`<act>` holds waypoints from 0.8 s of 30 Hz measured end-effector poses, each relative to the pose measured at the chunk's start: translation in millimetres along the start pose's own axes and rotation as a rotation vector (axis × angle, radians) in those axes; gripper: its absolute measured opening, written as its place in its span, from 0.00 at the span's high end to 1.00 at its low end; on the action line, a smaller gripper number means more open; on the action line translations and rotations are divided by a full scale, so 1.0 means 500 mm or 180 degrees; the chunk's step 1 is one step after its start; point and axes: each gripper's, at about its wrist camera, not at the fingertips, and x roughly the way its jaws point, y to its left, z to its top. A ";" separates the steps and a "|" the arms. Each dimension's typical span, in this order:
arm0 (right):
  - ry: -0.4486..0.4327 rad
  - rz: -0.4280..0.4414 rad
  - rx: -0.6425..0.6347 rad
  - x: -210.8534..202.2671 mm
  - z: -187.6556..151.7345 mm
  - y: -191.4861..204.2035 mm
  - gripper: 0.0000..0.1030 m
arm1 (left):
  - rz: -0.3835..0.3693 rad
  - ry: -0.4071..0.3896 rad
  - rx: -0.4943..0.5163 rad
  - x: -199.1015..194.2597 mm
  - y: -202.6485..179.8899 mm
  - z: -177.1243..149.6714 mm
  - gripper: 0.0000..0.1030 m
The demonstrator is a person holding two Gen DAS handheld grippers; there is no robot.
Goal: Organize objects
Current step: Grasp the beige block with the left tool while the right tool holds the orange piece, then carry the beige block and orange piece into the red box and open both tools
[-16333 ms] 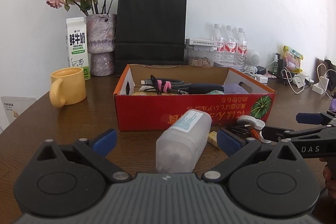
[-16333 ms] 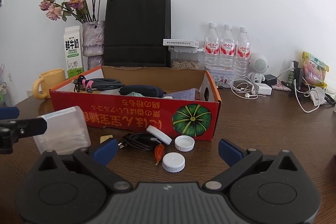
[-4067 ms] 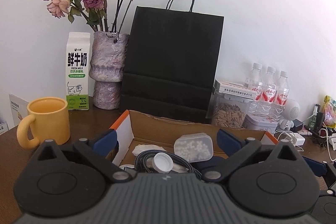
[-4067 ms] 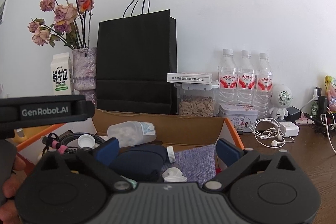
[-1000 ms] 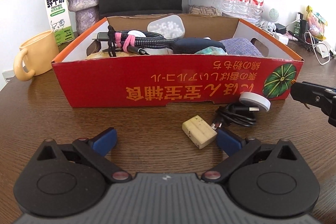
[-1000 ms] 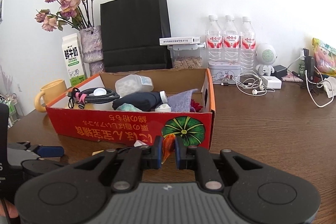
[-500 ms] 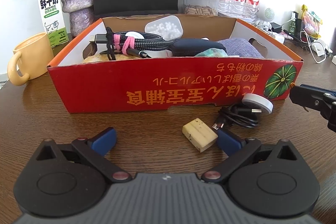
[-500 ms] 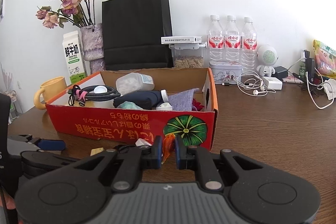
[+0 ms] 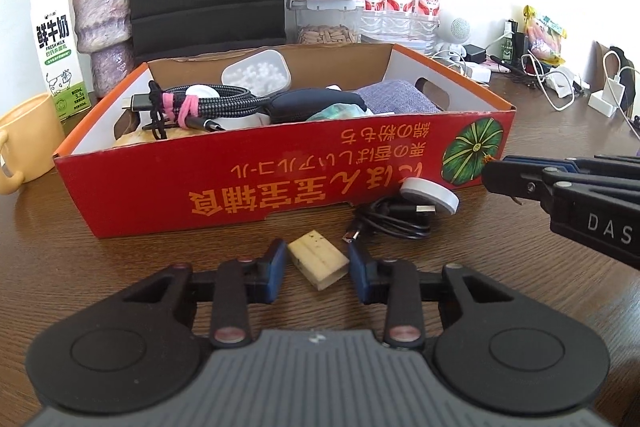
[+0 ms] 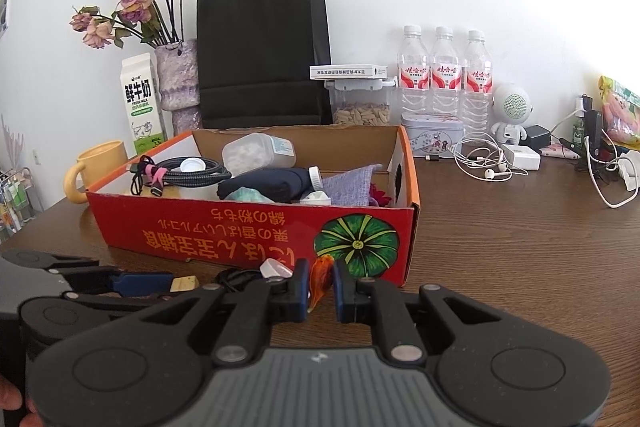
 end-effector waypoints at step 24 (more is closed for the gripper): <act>-0.0696 0.0110 -0.0105 -0.045 0.017 0.016 0.89 | 0.0112 -0.0822 -0.0205 -0.111 0.019 0.030 0.66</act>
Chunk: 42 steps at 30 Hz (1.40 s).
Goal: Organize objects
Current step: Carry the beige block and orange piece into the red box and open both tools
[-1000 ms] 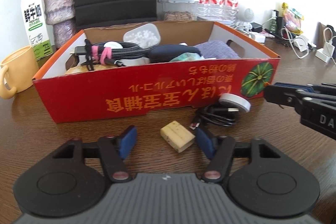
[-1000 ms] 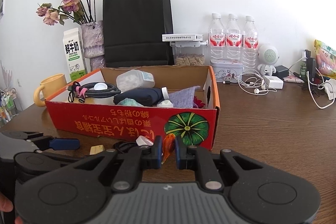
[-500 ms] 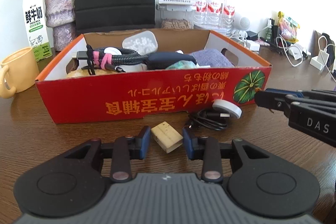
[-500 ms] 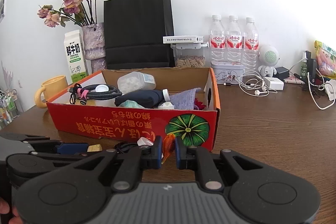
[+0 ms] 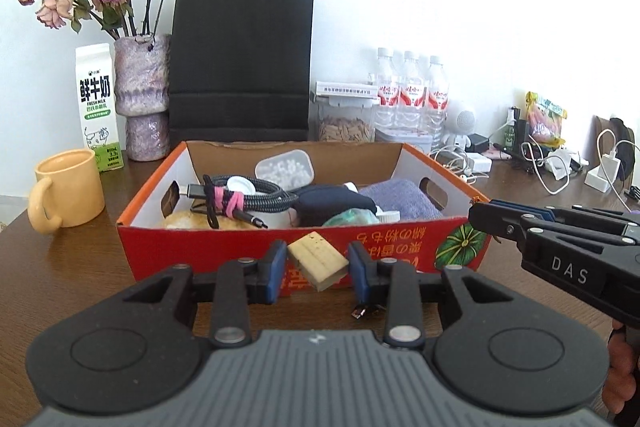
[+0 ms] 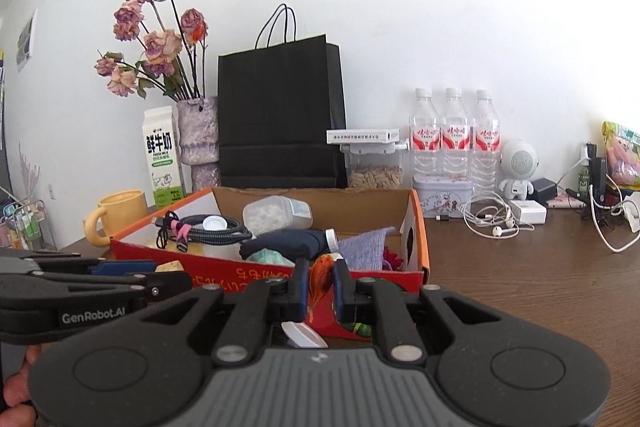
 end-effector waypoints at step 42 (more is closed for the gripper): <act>0.0043 -0.0197 -0.0004 0.238 0.048 0.026 0.81 | 0.0566 -0.0021 -0.0327 0.212 0.067 0.119 0.32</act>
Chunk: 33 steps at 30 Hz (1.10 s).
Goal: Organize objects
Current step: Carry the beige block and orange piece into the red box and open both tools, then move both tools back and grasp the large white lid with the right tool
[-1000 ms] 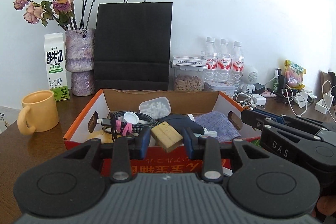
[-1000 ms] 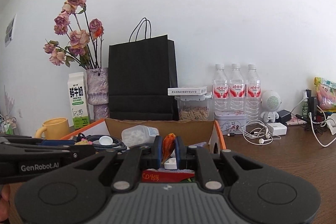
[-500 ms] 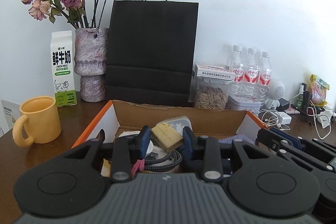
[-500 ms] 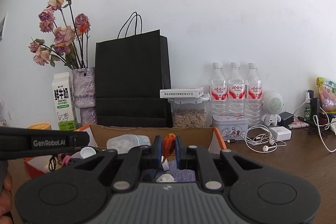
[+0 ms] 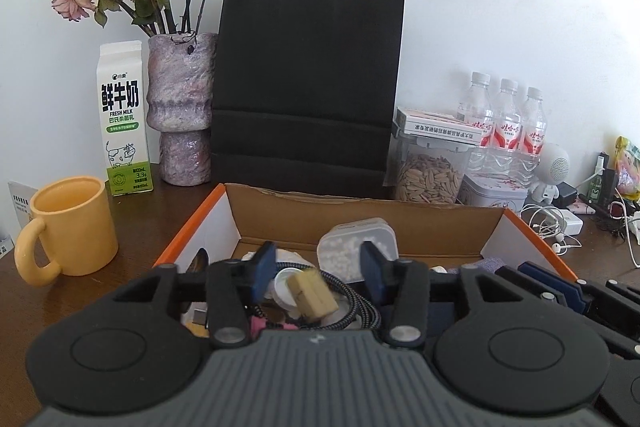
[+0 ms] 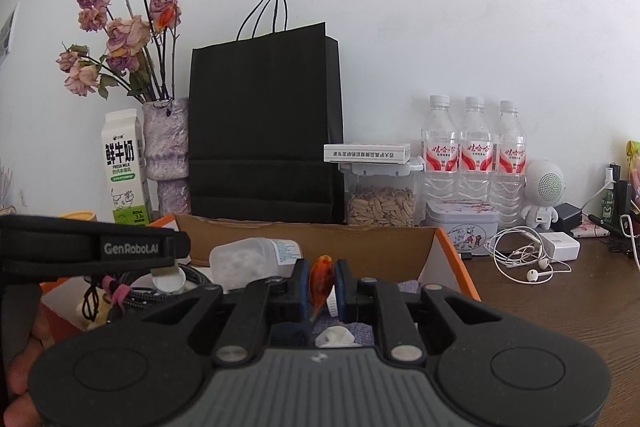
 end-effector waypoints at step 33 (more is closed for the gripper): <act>-0.0070 -0.0088 0.0028 -0.060 -0.015 -0.005 0.01 | 0.0082 -0.0537 0.0027 -0.111 0.069 -0.045 0.00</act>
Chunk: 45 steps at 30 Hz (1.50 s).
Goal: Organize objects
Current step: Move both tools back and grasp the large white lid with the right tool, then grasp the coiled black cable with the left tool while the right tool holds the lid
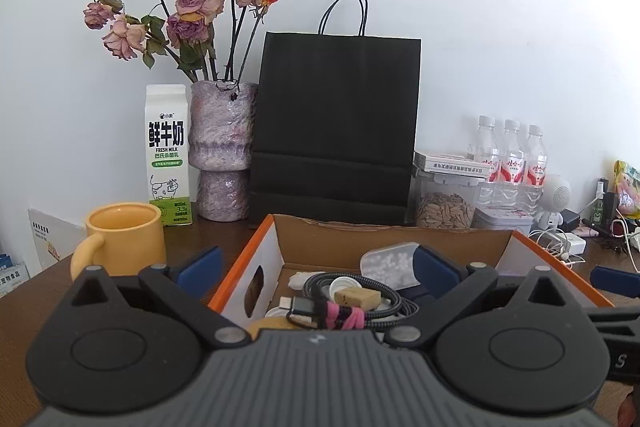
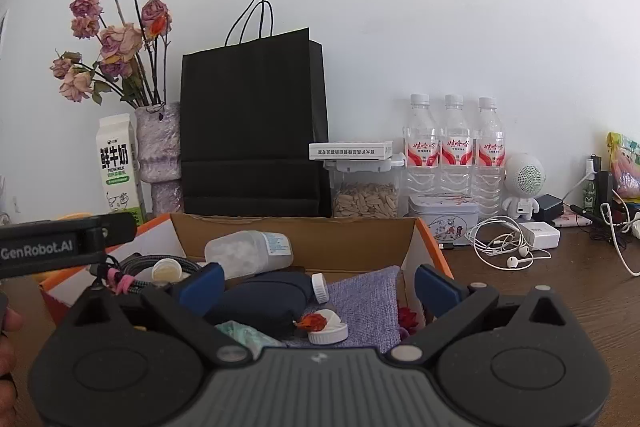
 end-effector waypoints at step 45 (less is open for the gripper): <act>0.0927 0.0419 0.0271 -0.060 -0.081 -0.002 0.89 | -0.0147 0.0796 0.0036 -0.092 0.095 -0.075 0.00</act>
